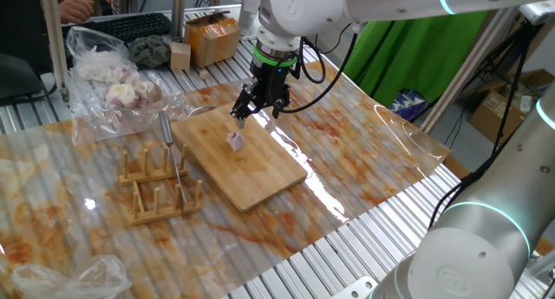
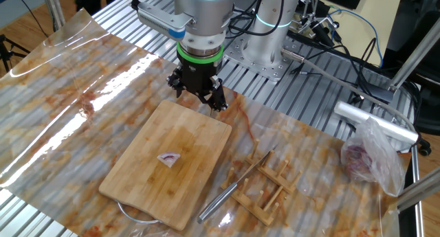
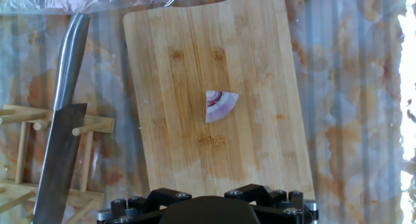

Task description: Chop the onions

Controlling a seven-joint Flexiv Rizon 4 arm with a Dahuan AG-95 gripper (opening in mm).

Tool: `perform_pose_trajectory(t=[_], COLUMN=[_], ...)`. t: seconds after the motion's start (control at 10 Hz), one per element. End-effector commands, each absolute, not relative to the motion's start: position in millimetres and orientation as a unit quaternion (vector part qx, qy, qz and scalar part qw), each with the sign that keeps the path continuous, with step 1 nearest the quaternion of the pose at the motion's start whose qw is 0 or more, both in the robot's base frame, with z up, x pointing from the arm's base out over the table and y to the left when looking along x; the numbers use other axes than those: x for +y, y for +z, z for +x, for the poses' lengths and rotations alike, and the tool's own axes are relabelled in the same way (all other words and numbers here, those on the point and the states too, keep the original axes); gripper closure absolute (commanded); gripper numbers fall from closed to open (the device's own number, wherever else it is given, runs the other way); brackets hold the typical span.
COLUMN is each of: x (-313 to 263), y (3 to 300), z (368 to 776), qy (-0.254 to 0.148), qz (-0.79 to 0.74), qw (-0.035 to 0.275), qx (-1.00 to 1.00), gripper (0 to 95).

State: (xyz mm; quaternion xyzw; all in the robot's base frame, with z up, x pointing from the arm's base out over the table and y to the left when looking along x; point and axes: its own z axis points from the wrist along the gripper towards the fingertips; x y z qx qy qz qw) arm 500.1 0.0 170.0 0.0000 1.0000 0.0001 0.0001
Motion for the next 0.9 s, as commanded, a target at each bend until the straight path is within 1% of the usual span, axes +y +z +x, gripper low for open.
perform_pose_trajectory(t=[0.1, 0.9], x=[0.0, 0.5], y=[169.9, 169.0], z=[499.9, 499.3], qy=[0.010, 0.012], qz=[0.060, 0.061], qw=[-0.008, -0.009], qx=[0.998, 0.998], gripper=[95.0, 95.0])
